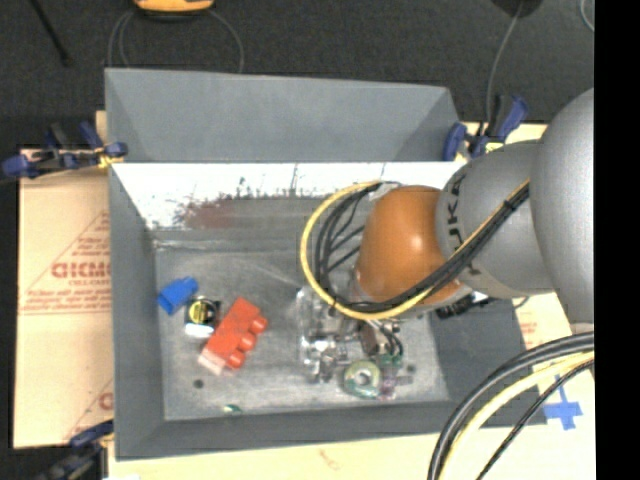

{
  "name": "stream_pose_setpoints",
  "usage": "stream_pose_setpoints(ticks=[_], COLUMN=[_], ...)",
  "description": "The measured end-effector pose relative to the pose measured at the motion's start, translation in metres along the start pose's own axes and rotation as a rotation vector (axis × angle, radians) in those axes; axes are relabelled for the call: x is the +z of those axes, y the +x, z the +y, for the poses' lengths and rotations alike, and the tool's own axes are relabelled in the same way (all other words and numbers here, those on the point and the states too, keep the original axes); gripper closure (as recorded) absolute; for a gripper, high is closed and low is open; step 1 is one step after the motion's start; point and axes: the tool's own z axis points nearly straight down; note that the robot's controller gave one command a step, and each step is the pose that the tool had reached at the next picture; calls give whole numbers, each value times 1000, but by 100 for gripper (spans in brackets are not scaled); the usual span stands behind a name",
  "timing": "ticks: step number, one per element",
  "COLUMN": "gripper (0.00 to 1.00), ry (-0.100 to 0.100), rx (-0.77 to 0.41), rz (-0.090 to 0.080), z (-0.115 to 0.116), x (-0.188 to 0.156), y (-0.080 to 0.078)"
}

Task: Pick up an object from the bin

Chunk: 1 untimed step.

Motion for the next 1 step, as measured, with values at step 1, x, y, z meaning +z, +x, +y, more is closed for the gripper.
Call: stream_pose_setpoints(ticks=[1], gripper=[100], ry=[1], rx=[-21], rz=[-10], z=[0], x=[-130], y=[11])
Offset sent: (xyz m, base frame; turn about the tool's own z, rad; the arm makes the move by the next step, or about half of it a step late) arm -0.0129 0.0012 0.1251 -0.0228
